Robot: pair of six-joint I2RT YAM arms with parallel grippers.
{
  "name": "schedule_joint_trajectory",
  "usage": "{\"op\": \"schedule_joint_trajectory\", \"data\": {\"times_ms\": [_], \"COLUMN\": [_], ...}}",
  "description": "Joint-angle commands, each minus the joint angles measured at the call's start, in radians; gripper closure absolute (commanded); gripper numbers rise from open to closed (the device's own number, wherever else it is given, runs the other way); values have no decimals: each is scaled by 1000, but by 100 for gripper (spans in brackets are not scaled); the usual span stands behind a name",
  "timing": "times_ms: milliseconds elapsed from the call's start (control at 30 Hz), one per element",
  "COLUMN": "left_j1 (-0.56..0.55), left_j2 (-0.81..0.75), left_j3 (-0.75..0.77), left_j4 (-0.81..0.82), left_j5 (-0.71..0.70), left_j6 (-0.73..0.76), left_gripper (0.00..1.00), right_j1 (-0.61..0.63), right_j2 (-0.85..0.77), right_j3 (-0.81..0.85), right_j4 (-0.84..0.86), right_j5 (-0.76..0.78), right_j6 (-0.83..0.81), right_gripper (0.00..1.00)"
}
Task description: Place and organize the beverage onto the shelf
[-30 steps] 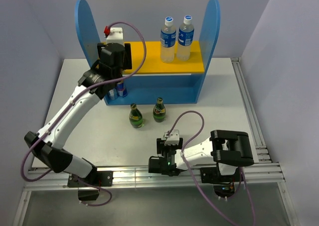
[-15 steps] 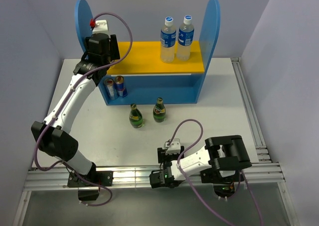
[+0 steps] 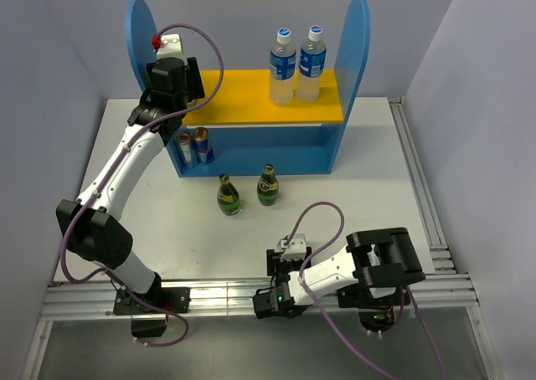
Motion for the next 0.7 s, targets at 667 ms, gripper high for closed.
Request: {"op": "schedule_joint_trajectory", "data": {"times_ms": [667], "left_j1": [-36], "left_j2": [-178], "left_j3": [-31], "left_j4": [-15], "left_j5": [-31], "left_j6": [-50], "left_gripper": [1], "right_j1": [128], "right_j2": [-51], "right_j3": [251], "right_j4": [-628], "right_j5": [173], "right_j6": [410], "right_gripper": [100]}}
